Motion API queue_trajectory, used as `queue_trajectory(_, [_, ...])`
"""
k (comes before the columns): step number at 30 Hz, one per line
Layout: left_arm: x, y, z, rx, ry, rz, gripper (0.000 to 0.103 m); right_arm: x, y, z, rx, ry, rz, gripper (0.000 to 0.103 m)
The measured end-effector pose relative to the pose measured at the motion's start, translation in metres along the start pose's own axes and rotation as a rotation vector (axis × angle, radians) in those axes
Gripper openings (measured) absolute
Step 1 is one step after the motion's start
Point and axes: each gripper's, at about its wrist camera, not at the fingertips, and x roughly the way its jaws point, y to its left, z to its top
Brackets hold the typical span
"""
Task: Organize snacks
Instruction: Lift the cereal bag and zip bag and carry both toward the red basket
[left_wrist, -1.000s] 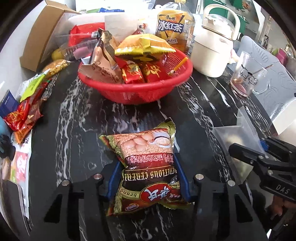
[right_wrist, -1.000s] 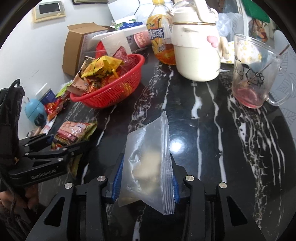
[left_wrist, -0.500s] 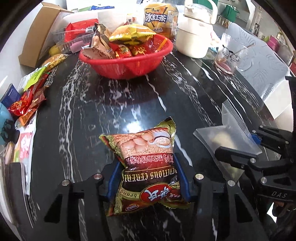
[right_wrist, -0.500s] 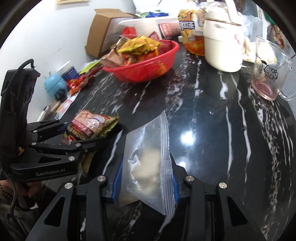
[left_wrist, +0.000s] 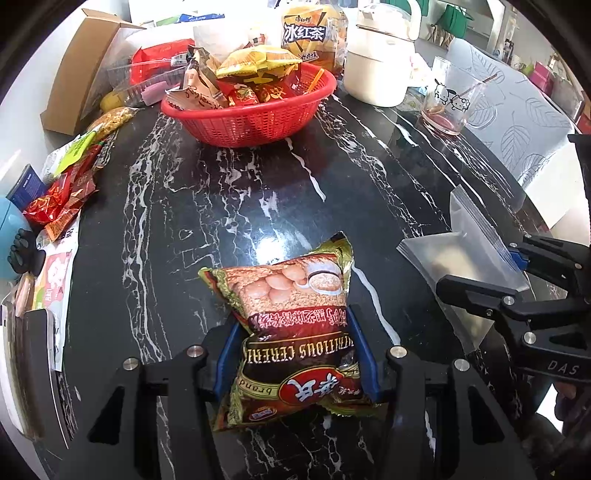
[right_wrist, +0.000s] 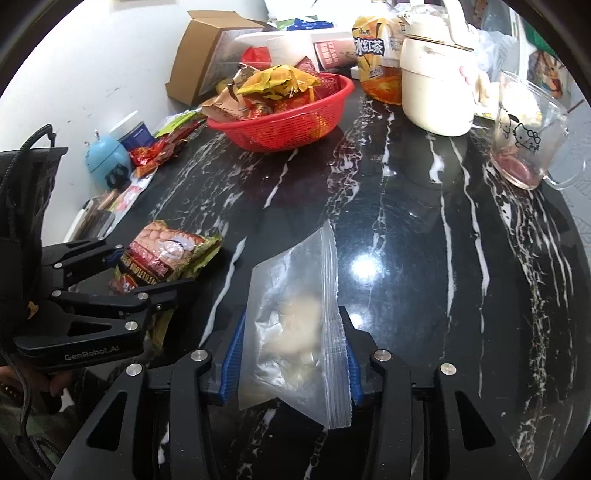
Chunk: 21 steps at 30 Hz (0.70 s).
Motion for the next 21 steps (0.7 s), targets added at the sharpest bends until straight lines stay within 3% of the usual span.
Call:
queue_trajectory(4, [-0.0001, -0.0015, -0.001, 0.005, -0.002, 0.012, 0.053, -0.0005, -0.0007, -0.0003, 0.0, 0.004, -0.023, 0.059])
queue_trajectory(8, [0.001, -0.0015, 0.0003, -0.003, 0.002, 0.017, 0.056, 0.0005, -0.0013, -0.0004, -0.012, 0.0, -0.051, 0.061])
queue_trajectory(10, [0.0025, -0.0032, 0.0015, -0.001, 0.006, 0.017, 0.063, 0.0008, -0.0014, -0.0003, -0.017, 0.0, -0.053, 0.061])
queue_trajectory(12, [0.005, -0.006, 0.0023, 0.005, 0.019, 0.012, 0.077, 0.0013, -0.0013, 0.0002, -0.021, 0.002, -0.054, 0.061])
queue_trajectory(13, [0.0058, -0.0081, 0.0024, 0.012, 0.02, 0.013, 0.078, 0.0015, -0.0014, 0.0005, -0.023, 0.001, -0.054, 0.061])
queue_trajectory(19, [0.0057, -0.0093, 0.0013, 0.012, -0.008, 0.011, 0.078, 0.003, -0.0011, 0.0007, -0.037, -0.013, -0.077, 0.06])
queue_trajectory(20, [0.0057, -0.0093, 0.001, 0.012, -0.016, 0.012, 0.076, 0.0029, -0.0006, -0.0001, -0.043, -0.017, -0.078, 0.058])
queue_trajectory(21, [0.0045, -0.0099, 0.0009, 0.015, -0.028, 0.011, 0.066, 0.0025, 0.0001, -0.0006, -0.049, -0.018, -0.078, 0.054])
